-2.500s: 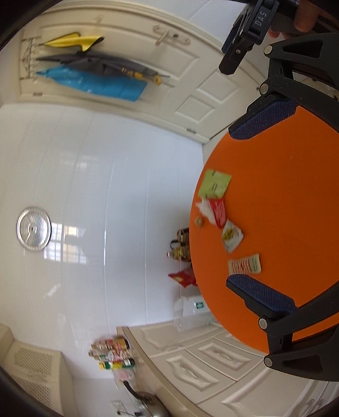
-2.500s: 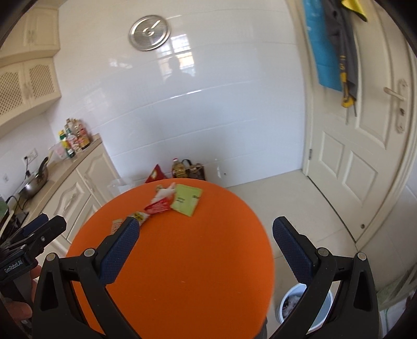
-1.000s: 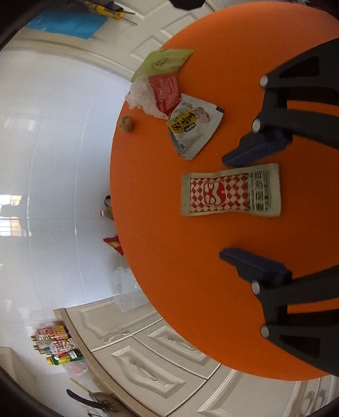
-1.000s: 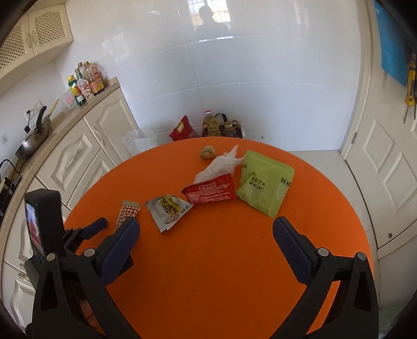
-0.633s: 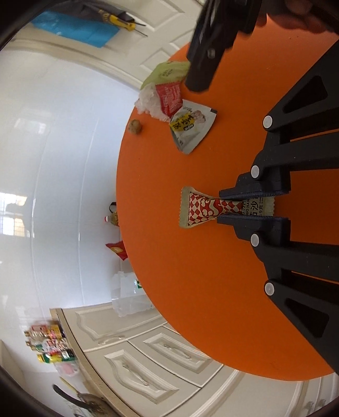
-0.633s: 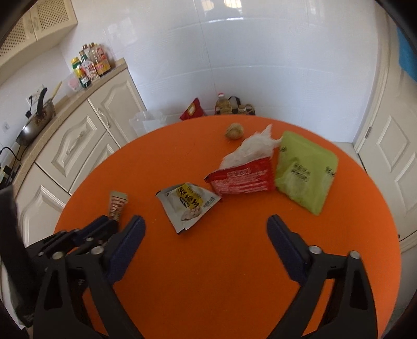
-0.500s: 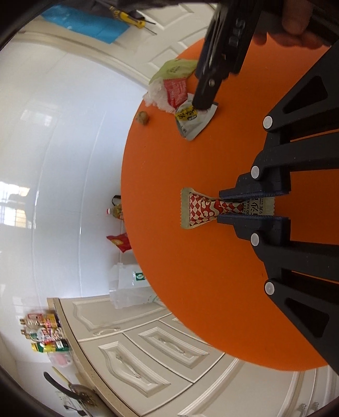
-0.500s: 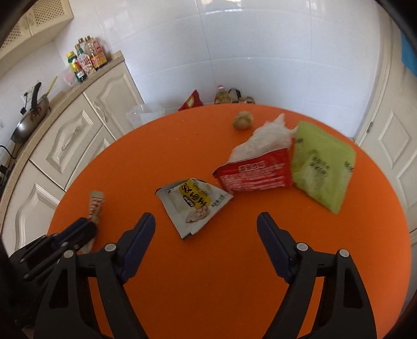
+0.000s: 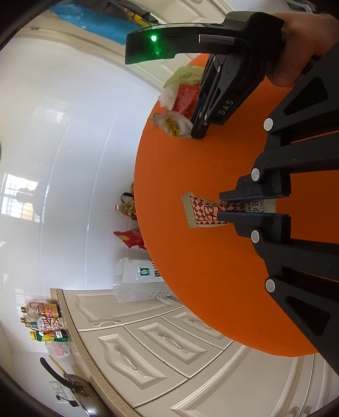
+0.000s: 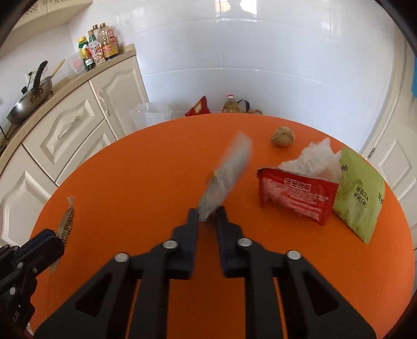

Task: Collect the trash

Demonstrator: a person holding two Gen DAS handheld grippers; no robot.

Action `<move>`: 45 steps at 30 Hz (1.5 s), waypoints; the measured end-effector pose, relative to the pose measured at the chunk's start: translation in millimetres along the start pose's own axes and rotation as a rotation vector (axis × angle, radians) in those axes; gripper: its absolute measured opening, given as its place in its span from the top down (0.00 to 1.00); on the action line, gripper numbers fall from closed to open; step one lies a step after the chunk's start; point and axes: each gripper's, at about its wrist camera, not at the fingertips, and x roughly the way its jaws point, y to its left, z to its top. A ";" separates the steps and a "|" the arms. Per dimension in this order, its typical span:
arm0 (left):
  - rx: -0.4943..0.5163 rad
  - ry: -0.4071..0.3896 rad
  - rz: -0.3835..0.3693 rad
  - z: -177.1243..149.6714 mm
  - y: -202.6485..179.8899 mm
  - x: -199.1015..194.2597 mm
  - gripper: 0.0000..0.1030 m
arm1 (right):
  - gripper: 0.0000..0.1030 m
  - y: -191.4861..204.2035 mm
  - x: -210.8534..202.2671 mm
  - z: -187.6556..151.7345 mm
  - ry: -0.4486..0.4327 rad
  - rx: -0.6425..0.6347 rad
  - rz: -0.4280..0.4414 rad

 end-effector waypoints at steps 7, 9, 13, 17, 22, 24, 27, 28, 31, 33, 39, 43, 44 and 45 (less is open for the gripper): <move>0.010 -0.014 -0.004 -52.0 18.8 -64.2 0.97 | 0.95 -16.8 -17.1 -14.1 -0.009 0.045 0.114; 0.011 -0.015 -0.008 -58.6 13.9 -76.7 0.97 | 0.95 -18.9 -27.4 -19.9 -0.020 0.041 0.126; 0.013 -0.012 -0.004 -77.0 -4.4 -110.8 0.98 | 0.95 -22.7 -42.9 -30.5 -0.012 0.031 0.155; 0.016 -0.012 -0.005 -82.7 -13.3 -119.5 0.98 | 0.91 -24.8 -40.2 -40.5 0.048 0.006 0.123; 0.022 -0.011 -0.009 -90.2 -19.2 -129.0 0.98 | 0.66 -26.3 -39.3 -40.8 0.035 0.023 0.088; 0.031 -0.010 -0.005 -92.0 -23.2 -132.1 0.98 | 0.39 -29.1 -41.0 -39.4 0.020 0.050 0.082; 0.042 -0.001 0.001 -94.5 -25.4 -132.7 0.97 | 0.29 -37.0 -45.7 -37.9 -0.013 0.093 0.052; 0.039 0.004 0.004 -95.2 -27.0 -132.7 0.96 | 0.28 -40.6 -44.9 -36.7 -0.013 0.108 0.045; 0.037 0.029 0.008 -96.4 -23.9 -127.5 0.91 | 0.26 -45.2 -30.8 -28.7 0.015 0.122 0.045; 0.030 0.049 0.000 -95.7 -22.0 -124.3 0.72 | 0.29 -39.0 -24.0 -23.8 0.002 0.080 0.033; 0.057 0.087 0.015 -95.8 -26.6 -107.1 0.37 | 0.81 -31.5 -21.3 -22.4 0.018 0.013 0.069; 0.149 0.067 0.095 -101.1 -38.8 -94.7 0.62 | 0.81 -37.1 -30.1 -30.0 0.015 0.037 0.096; 0.140 0.069 0.077 -101.1 -39.9 -93.7 0.67 | 0.81 -38.9 -34.7 -32.5 0.011 0.042 0.102; 0.138 0.071 0.075 -101.2 -40.5 -92.9 0.81 | 0.81 -39.6 -38.7 -33.8 0.007 0.045 0.102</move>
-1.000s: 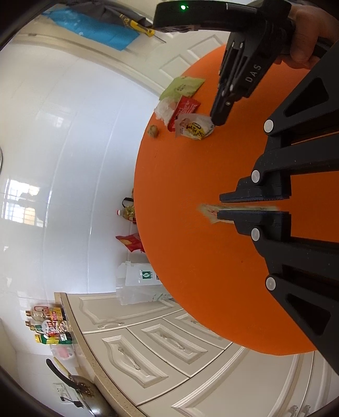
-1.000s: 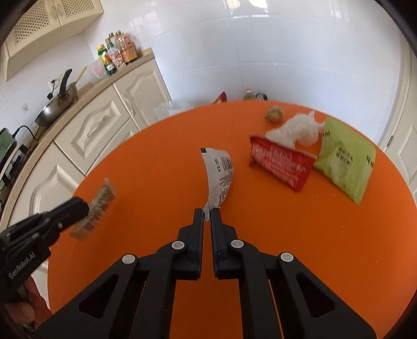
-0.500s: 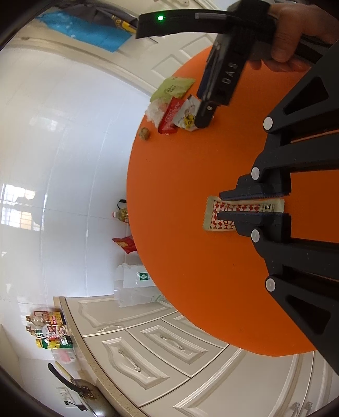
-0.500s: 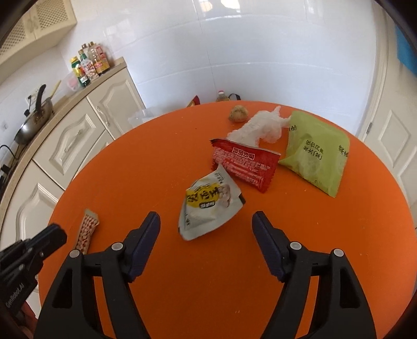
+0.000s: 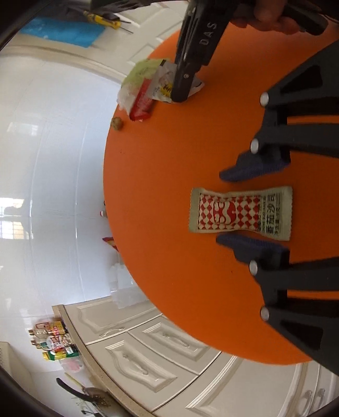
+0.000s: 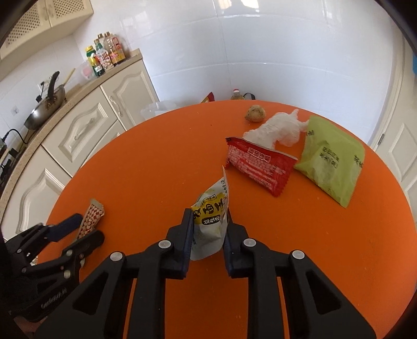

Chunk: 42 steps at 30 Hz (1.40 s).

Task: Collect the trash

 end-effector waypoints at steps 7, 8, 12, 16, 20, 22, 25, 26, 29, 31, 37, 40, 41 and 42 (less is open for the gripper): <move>-0.068 0.026 -0.173 -8.5 0.9 -1.4 0.95 | 0.81 -11.1 -42.9 -6.4 -0.057 0.025 0.023; -0.060 0.022 -0.173 -10.5 -3.0 -3.4 0.95 | 0.81 -14.7 -50.7 -9.1 -0.065 0.031 0.022; -0.030 -0.004 -0.194 -14.9 -20.3 -18.0 0.95 | 0.81 -23.0 -74.1 -16.0 -0.091 0.045 0.014; 0.011 -0.050 -0.217 -14.8 -42.0 -41.6 0.95 | 0.81 -30.0 -101.6 -21.9 -0.128 0.055 -0.003; 0.055 -0.110 -0.245 -13.4 -60.9 -79.4 0.95 | 0.81 -43.9 -136.9 -29.9 -0.179 0.068 -0.025; 0.079 -0.139 -0.262 -14.3 -69.0 -99.4 0.95 | 0.81 -55.5 -160.2 -35.9 -0.210 0.075 -0.043; 0.123 -0.187 -0.291 -15.5 -89.4 -129.7 0.95 | 0.81 -69.7 -191.7 -44.0 -0.252 0.084 -0.072; 0.140 -0.204 -0.306 -16.3 -98.7 -141.0 0.95 | 0.81 -76.7 -205.1 -48.2 -0.269 0.090 -0.085; 0.186 -0.240 -0.340 -23.4 -118.5 -169.7 0.95 | 0.81 -92.6 -241.3 -59.3 -0.316 0.105 -0.129; 0.219 -0.255 -0.368 -28.1 -133.7 -185.9 0.95 | 0.81 -104.1 -263.2 -67.6 -0.342 0.121 -0.152; 0.322 -0.275 -0.472 -40.8 -189.8 -215.8 0.95 | 0.81 -144.6 -324.1 -100.2 -0.403 0.196 -0.240; 0.385 -0.267 -0.536 -46.8 -225.7 -219.3 0.95 | 0.81 -168.1 -349.0 -120.8 -0.417 0.241 -0.295; 0.401 -0.260 -0.553 -47.7 -238.4 -218.2 0.95 | 0.81 -179.2 -357.8 -130.6 -0.420 0.266 -0.312; 0.420 -0.249 -0.570 -46.9 -253.5 -213.7 0.95 | 0.81 -188.3 -363.8 -138.3 -0.421 0.286 -0.328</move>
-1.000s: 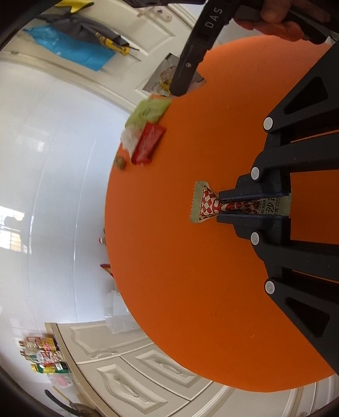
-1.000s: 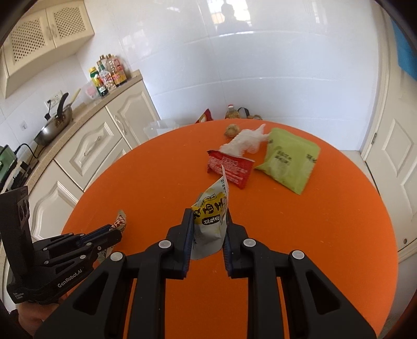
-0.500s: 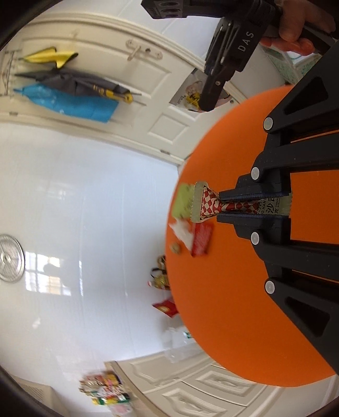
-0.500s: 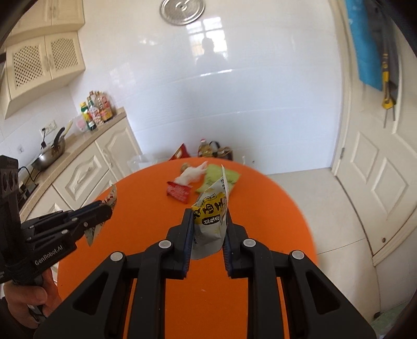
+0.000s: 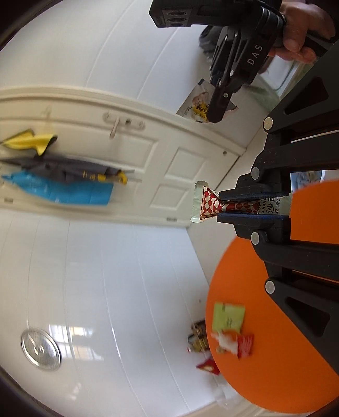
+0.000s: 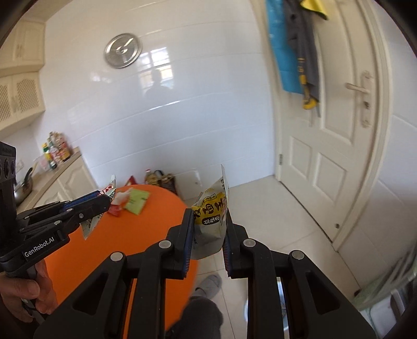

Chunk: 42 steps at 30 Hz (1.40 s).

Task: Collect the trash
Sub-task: 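Carry the packet and wrapper over the white bin and open both tools, then move both tools back over the orange table toward the red packet and green bag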

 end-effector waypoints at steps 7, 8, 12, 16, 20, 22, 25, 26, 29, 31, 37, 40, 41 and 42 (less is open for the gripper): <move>0.062 0.115 -0.129 -4.0 -58.9 67.6 0.95 | 0.81 -85.1 -15.6 -27.5 0.047 0.112 -0.139; 0.069 0.127 -0.137 -5.5 -65.1 74.7 0.95 | 0.81 -98.1 -15.2 -33.3 0.059 0.135 -0.152; 0.086 0.187 -0.177 -12.2 -83.7 101.9 0.95 | 0.81 -135.5 -5.2 -51.0 0.105 0.190 -0.191; 0.093 0.277 -0.205 -14.6 -91.6 144.5 0.95 | 0.81 -166.1 17.4 -71.1 0.179 0.239 -0.203; 0.087 0.382 -0.218 -16.5 -96.4 192.7 0.95 | 0.81 -193.6 54.7 -97.6 0.276 0.300 -0.187; 0.080 0.443 -0.223 -14.6 -102.1 229.5 0.94 | 0.81 -203.7 70.6 -110.4 0.315 0.326 -0.175; 0.070 0.517 -0.220 -8.5 -107.4 283.7 0.92 | 0.81 -216.8 96.6 -127.2 0.376 0.358 -0.160; 0.066 0.543 -0.214 -10.3 -106.3 296.5 0.90 | 0.79 -221.9 106.0 -132.5 0.396 0.375 -0.150; 0.073 0.616 -0.187 -10.4 -107.0 332.4 0.86 | 0.78 -234.0 123.0 -142.0 0.425 0.412 -0.157; 0.077 0.646 -0.174 4.6 -113.6 365.4 0.50 | 0.73 -243.4 132.3 -148.1 0.445 0.450 -0.152; 0.097 0.607 -0.098 21.4 -119.1 373.7 0.14 | 0.12 -256.5 140.2 -153.3 0.429 0.508 -0.174; 0.107 0.590 -0.061 26.8 -119.7 370.9 0.14 | 0.00 -253.8 134.9 -151.9 0.403 0.509 -0.212; 0.114 0.576 -0.044 31.5 -120.6 370.4 0.14 | 0.00 -252.4 133.4 -150.9 0.406 0.511 -0.224; 0.119 0.564 -0.030 33.4 -122.1 367.1 0.13 | 0.00 -251.5 132.0 -149.7 0.406 0.510 -0.232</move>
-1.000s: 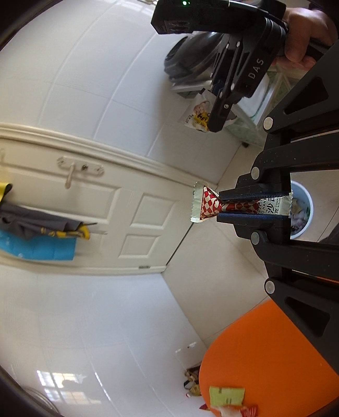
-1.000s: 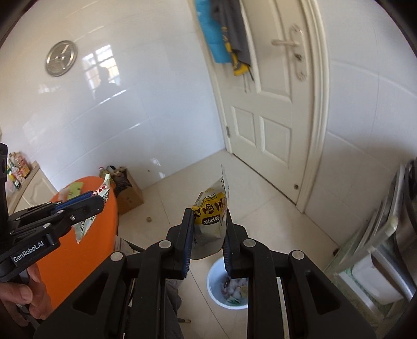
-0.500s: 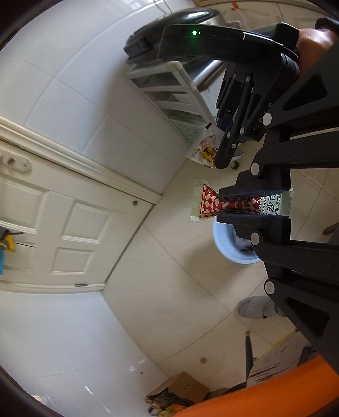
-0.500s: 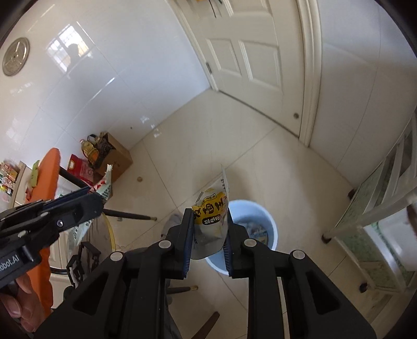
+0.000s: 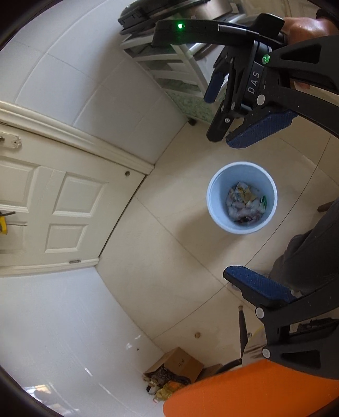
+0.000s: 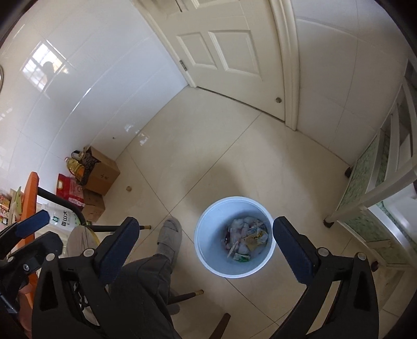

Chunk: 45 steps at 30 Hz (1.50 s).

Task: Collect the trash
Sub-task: 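Move both tools back over the orange table toward the red packet and green bag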

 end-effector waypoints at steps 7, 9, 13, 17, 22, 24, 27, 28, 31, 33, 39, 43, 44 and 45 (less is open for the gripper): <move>-0.010 -0.086 0.033 -21.1 -2.1 -46.0 0.13 | 0.00 13.0 -26.8 -0.6 -0.049 -0.016 -0.017; -0.016 -0.108 0.031 -40.6 0.6 -60.5 0.13 | 0.00 19.3 -35.9 -1.9 -0.063 -0.027 -0.021; -0.036 -0.165 0.034 -59.8 12.1 -92.6 0.13 | 0.00 38.5 -61.7 -2.6 -0.104 -0.051 -0.025; -0.064 -0.230 0.035 -93.7 31.6 -125.9 0.12 | 0.00 62.3 -90.0 -2.6 -0.162 -0.082 -0.016; -0.123 -0.313 0.045 -144.9 66.1 -194.2 0.10 | 0.00 100.0 -119.9 -5.4 -0.220 -0.131 0.010; -0.140 -0.341 0.057 -163.0 77.3 -216.7 0.09 | 0.00 117.6 -133.2 -8.7 -0.248 -0.155 0.025; -0.172 -0.396 0.084 -188.5 95.4 -249.7 0.08 | 0.00 144.5 -150.3 -13.4 -0.286 -0.191 0.049; -0.182 -0.409 0.093 -195.5 101.4 -257.6 0.07 | 0.00 152.8 -155.2 -14.4 -0.296 -0.204 0.058; -0.229 -0.457 0.120 -219.7 122.3 -286.0 0.06 | 0.00 181.2 -169.7 -19.3 -0.325 -0.246 0.087; -0.252 -0.480 0.139 -238.0 134.3 -307.4 0.05 | 0.00 202.8 -178.4 -21.8 -0.340 -0.280 0.110; -0.333 -0.563 0.229 -291.2 171.0 -354.6 0.02 | 0.00 275.2 -201.6 -34.8 -0.391 -0.393 0.183; -0.393 -0.601 0.287 -322.0 193.1 -372.6 0.01 | 0.00 319.6 -207.7 -44.4 -0.415 -0.464 0.223; -0.410 -0.606 0.308 -332.3 200.0 -377.1 0.01 | 0.00 332.9 -208.4 -47.5 -0.419 -0.486 0.236; -0.419 -0.608 0.320 -337.6 201.1 -375.9 0.01 | 0.00 343.1 -208.4 -49.9 -0.422 -0.503 0.243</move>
